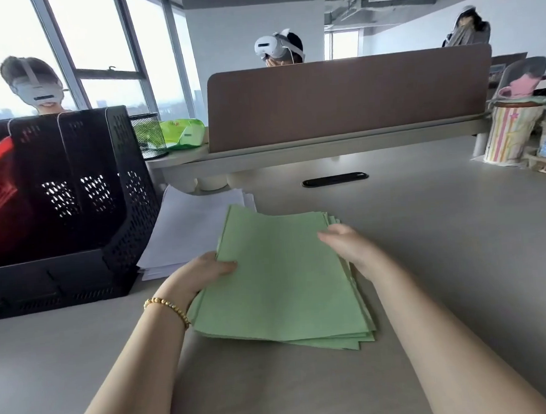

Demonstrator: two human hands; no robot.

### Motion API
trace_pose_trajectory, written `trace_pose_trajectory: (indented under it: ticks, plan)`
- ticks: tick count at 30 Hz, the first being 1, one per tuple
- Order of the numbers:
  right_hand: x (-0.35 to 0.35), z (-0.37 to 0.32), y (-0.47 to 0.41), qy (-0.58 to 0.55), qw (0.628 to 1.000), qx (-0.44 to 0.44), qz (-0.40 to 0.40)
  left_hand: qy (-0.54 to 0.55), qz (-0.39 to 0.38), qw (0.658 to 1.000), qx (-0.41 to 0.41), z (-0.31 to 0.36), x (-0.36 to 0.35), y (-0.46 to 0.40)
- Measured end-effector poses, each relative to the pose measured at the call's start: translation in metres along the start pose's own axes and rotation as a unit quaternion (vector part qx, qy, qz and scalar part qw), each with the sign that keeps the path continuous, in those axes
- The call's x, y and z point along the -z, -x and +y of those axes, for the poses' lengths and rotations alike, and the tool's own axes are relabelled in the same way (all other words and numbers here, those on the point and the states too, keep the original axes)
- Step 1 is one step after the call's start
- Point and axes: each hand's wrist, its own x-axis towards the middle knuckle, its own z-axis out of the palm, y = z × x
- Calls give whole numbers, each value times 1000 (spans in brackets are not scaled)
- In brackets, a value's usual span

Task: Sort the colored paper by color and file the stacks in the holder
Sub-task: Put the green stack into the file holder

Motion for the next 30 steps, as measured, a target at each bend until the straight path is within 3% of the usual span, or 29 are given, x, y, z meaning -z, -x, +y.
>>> trace_pose_trajectory:
  ticks: [3,5,7,9,14,17,23,26,30]
  plan:
    - [4,2,-4,5,994,-14,110,88,9,994,-67,-4,-3,3]
    - [8,5,-5,-76,991,-14,114,182,29,977,-105,-1,-2,6]
    - [12,6,-4,-199,978,-35,62,239,-4,965,-103,0,1,9]
    - [10,9,-2,-239,969,-61,-35,246,-45,965,-75,-2,4,11]
    - [11,14,1,-131,982,-15,-133,205,8,978,-31,-10,0,2]
    - [16,11,6,-138,975,-13,-175,183,-6,983,-29,-6,-12,4]
    - [2,0,15,-76,995,-21,-68,209,70,975,-33,2,-15,16]
    - [-11,-16,30,-96,995,14,-2,190,130,967,-108,18,-12,35]
    - [-23,-65,65,-205,966,140,75,229,193,928,-221,44,13,68]
